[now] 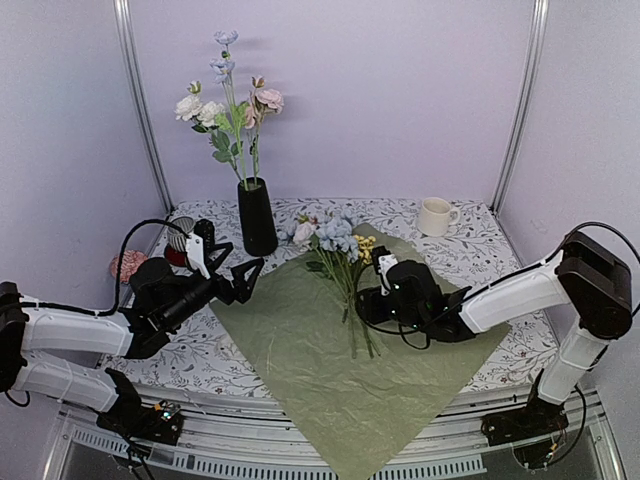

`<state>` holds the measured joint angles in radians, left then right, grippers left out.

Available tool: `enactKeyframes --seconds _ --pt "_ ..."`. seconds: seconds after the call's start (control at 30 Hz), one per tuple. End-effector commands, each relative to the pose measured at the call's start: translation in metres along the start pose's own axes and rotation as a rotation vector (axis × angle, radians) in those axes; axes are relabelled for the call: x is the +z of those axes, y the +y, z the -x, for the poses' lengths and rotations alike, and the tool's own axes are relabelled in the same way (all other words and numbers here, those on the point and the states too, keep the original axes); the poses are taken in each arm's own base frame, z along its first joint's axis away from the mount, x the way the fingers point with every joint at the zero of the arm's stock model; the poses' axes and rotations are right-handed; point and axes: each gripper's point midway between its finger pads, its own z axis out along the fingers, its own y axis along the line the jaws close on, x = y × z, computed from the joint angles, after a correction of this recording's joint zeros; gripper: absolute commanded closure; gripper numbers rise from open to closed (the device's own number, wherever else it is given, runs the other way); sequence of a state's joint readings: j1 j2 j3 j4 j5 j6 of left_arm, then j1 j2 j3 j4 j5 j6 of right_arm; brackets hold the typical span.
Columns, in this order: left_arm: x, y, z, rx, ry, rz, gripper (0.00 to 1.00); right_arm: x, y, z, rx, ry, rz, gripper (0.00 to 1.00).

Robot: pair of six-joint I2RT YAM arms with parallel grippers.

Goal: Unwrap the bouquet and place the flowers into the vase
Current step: Pick up the fake flower from the flattened wrapping paper.

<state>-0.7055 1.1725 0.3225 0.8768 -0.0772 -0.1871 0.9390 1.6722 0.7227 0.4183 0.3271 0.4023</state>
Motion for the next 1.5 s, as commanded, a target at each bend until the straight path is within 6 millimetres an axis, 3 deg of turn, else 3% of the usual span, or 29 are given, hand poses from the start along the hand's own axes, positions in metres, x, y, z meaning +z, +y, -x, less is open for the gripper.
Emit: enactKeyframes --seconds 0.0,0.1,0.53,1.0,1.33,1.47 --pt "0.002 -0.002 0.006 0.017 -0.013 -0.001 0.02 0.024 -0.007 -0.014 0.020 0.120 -0.012 0.58" --pt "0.003 -0.003 0.006 0.017 -0.013 -0.006 0.02 0.035 -0.010 -0.020 0.040 0.167 -0.002 0.63" --pt "0.005 -0.005 0.004 0.021 -0.001 -0.015 0.02 0.055 -0.003 -0.035 0.023 0.266 0.039 0.66" --pt "0.007 -0.006 0.002 0.023 0.006 -0.019 0.03 0.059 -0.005 -0.037 0.022 0.278 0.023 0.70" --pt "0.008 -0.006 0.001 0.025 0.011 -0.024 0.03 0.060 -0.004 -0.038 0.020 0.286 0.025 0.80" --pt "0.009 -0.006 0.001 0.027 0.012 -0.023 0.03 0.059 -0.005 -0.037 0.016 0.282 0.024 0.90"
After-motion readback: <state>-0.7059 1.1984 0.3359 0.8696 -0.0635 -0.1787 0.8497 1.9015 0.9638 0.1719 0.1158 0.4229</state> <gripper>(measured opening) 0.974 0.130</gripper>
